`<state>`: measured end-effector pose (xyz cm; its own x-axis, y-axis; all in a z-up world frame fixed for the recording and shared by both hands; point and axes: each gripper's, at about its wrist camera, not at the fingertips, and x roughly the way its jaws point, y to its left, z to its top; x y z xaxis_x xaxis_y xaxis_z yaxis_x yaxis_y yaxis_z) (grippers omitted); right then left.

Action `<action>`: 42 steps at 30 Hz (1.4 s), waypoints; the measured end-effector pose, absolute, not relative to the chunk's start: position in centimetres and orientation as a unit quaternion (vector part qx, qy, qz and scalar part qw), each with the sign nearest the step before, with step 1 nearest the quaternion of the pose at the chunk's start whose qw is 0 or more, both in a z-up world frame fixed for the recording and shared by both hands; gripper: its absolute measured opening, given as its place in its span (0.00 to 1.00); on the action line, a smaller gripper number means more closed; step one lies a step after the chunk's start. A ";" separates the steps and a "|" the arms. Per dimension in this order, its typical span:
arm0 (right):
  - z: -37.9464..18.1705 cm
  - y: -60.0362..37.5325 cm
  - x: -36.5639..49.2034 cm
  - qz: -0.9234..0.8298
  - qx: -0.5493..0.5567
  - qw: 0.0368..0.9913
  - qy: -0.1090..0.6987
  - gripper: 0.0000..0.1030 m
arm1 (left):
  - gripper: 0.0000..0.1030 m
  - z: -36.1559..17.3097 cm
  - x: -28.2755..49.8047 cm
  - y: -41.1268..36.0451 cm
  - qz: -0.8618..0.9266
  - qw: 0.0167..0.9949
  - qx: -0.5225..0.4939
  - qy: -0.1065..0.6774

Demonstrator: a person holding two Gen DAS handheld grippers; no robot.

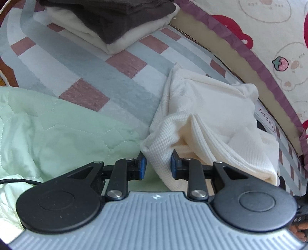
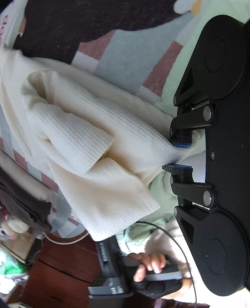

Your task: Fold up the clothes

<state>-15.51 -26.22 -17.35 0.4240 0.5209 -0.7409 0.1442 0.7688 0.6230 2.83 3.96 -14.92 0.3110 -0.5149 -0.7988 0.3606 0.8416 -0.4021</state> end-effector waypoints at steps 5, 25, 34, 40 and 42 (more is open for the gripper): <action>-17.5 -26.6 -15.9 0.120 0.320 0.781 0.522 0.17 | 0.25 -14.8 3.2 4.7 -0.248 0.816 -0.081 0.516; -13.4 -30.3 -19.9 0.025 0.205 0.851 0.483 0.29 | 0.34 -10.0 0.9 6.1 -0.239 0.870 -0.039 0.430; -9.7 -29.7 -19.0 0.011 0.113 0.905 0.411 0.43 | 0.41 -9.8 0.6 3.4 -0.353 0.772 -0.119 0.514; -11.0 -31.0 -17.8 0.023 0.279 0.883 0.377 0.55 | 0.53 -9.8 -0.9 0.9 -0.370 0.766 -0.105 0.515; -11.4 -30.9 -17.7 0.029 0.300 0.878 0.371 0.55 | 0.55 -10.5 -0.8 0.4 -0.372 0.749 -0.118 0.535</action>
